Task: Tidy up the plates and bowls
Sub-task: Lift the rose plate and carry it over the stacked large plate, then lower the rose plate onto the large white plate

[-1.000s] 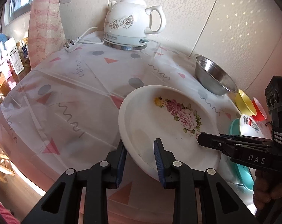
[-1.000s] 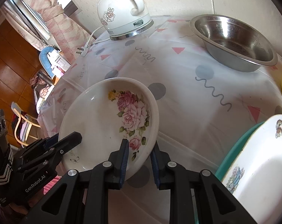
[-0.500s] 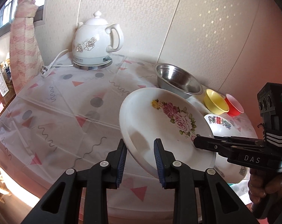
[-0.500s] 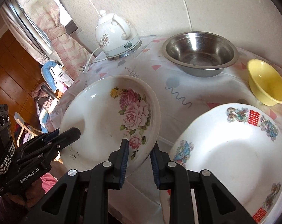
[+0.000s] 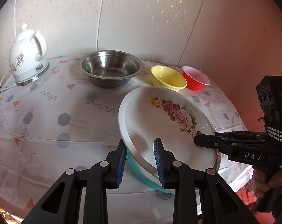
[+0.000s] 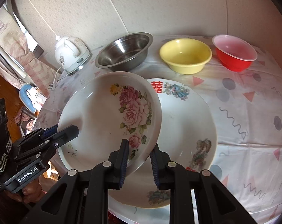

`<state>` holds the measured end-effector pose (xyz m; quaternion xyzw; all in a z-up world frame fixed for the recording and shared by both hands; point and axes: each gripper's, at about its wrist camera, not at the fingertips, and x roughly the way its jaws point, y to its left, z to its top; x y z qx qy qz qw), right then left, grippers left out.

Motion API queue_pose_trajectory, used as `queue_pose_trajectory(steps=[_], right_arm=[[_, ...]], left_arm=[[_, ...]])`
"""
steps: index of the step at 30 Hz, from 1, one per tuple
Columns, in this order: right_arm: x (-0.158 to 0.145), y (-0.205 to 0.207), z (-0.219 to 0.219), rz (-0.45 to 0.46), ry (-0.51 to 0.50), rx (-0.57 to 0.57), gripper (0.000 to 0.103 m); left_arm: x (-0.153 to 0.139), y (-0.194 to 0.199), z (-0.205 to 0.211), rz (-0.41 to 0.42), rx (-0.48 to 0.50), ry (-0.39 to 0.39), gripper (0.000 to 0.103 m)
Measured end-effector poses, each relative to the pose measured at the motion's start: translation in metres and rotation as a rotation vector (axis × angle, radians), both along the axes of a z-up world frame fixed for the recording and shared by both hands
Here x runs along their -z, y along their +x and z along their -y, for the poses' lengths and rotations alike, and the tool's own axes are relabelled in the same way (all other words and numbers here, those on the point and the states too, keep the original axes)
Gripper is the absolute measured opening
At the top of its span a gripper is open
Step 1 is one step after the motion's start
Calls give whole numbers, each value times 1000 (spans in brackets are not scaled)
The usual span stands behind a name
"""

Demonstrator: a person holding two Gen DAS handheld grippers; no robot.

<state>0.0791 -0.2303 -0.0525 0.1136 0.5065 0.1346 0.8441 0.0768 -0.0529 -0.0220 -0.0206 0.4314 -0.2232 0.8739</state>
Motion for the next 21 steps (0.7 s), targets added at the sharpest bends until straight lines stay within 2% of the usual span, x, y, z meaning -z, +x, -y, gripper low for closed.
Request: queue_pose_trajectory(steps=[9,21], right_arm=[[17,-1,20,-68,-43,45,24],[19,6,20,-125,-75,22,24]], left_arm=[[22,7,24,-84,53,29,30],[23,10,24,-130,37,11,30]])
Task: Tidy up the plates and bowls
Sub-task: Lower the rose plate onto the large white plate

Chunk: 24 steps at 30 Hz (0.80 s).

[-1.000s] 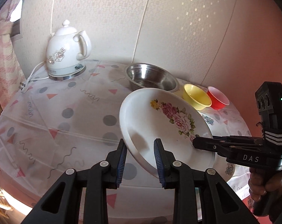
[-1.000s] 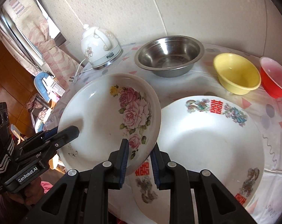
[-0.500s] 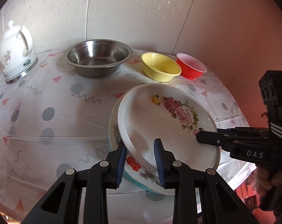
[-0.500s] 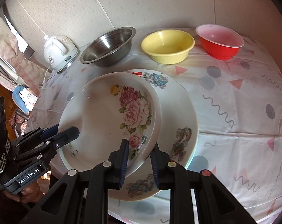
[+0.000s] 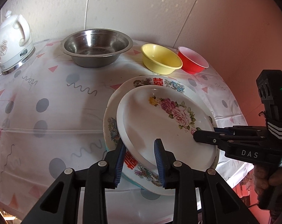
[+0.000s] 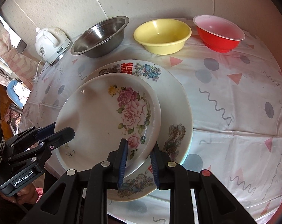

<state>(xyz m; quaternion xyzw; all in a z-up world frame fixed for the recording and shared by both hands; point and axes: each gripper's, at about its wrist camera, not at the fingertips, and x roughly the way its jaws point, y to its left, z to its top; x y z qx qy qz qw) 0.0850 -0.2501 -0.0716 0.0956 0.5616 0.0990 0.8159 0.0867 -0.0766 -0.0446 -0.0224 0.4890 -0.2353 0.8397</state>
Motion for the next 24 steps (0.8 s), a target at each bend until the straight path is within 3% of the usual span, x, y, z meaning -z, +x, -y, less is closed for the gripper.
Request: queue_pose_trajectory(steps=[11,24], right_arm=[[1,10,-2,-32,-11,-76,23],[2,13,-12,-45,-95,-138,22]], left_arm=[[-6,-3,-3,-53,-16,1,31],[-7,-9,-7,-49,-21,5,31]])
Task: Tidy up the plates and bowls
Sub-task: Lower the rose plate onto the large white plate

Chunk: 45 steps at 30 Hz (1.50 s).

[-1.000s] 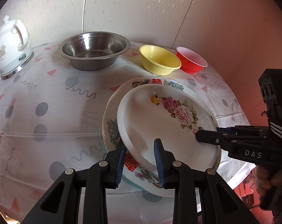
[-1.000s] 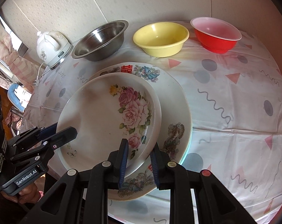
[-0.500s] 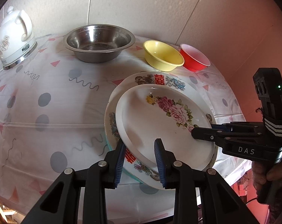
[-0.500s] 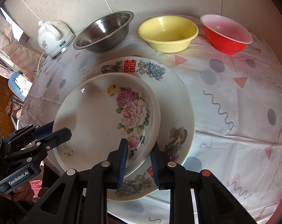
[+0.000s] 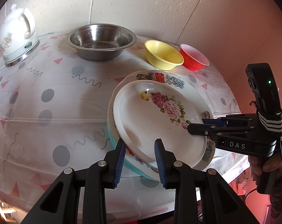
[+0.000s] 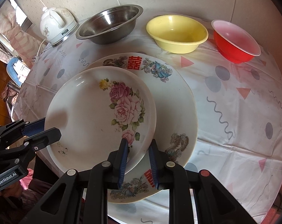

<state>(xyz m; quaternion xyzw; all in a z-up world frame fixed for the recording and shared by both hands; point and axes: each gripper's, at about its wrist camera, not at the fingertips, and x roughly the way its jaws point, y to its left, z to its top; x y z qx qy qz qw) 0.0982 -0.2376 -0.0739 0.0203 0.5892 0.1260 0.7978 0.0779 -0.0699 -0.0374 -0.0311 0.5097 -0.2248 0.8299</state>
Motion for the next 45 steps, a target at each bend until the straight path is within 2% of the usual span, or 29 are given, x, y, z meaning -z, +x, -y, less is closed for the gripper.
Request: queue_pose_trajectory(steps=[9,21,29,38,45], right_arm=[[-4,-2,-14,9,-111,7,23],[-10,-7,-9,47,-160,53,27],[-13,-14,-8,78,-193,78,28],[-13,-17,-12,109,-218,66,29],[-15,-22,-13,119,-218,62,29]], left_arm=[[0,-3,0,-6,0,-8,31],[-1,-7,-10,-7,-20,-36,34],[-5,-9,-8,65,-41,32,34],[-2,-7,-7,71,-55,64,35],[-2,-5,1,105,-49,115,35]])
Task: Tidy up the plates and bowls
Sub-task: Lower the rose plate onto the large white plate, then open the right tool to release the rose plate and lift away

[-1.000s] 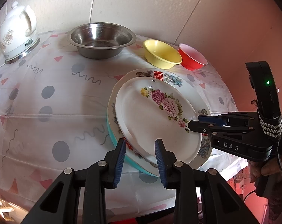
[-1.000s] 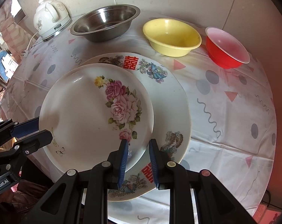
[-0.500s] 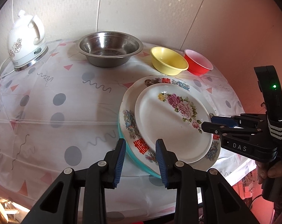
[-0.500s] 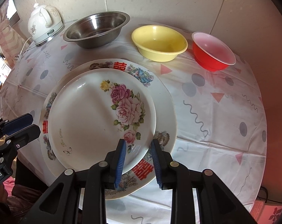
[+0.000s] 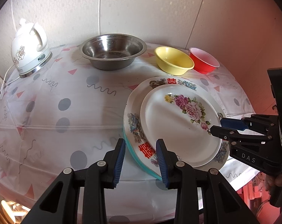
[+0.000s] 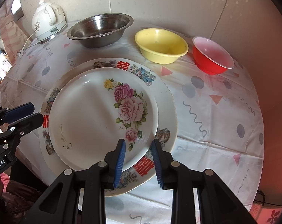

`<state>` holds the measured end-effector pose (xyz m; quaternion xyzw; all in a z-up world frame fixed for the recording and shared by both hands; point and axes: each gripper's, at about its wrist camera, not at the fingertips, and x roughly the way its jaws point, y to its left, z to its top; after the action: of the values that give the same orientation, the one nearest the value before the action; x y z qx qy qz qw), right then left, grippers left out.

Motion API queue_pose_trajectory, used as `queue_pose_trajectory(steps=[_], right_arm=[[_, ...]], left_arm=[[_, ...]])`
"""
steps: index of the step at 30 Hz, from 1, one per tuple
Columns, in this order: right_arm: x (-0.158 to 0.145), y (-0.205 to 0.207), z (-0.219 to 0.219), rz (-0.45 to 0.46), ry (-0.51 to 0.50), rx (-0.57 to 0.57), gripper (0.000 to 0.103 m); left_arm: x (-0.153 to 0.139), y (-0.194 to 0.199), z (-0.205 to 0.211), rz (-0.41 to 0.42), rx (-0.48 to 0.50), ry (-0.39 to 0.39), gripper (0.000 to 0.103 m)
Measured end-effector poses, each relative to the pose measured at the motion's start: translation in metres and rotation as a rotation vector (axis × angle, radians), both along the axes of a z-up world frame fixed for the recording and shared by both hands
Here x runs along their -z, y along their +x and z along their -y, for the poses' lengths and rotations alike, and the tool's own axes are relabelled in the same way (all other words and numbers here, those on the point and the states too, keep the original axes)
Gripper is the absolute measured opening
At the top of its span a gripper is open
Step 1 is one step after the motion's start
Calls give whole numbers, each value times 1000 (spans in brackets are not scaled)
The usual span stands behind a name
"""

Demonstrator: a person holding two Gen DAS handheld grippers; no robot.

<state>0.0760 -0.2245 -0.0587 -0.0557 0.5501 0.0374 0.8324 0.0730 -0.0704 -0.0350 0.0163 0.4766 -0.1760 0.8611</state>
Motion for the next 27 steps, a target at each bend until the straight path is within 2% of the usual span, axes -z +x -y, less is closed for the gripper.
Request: queue_pose_trajectory(steps=[6,15,21,25,27], right_arm=[[-3,4,9,10,39,34,29],[-17,28,19,103,152,86,29],[-7,45,13,97,102,82,25],[-6,40,11,95,78,58,14],[-5,36,11,93,72,43,12]], left_arm=[[3,3,3,6,2,19,35],[0,12,2,17,-12,12,35],[7,21,8,-11,16,-2,33],[8,21,11,-25,44,-25,32],[10,19,14,-29,61,-27,32]])
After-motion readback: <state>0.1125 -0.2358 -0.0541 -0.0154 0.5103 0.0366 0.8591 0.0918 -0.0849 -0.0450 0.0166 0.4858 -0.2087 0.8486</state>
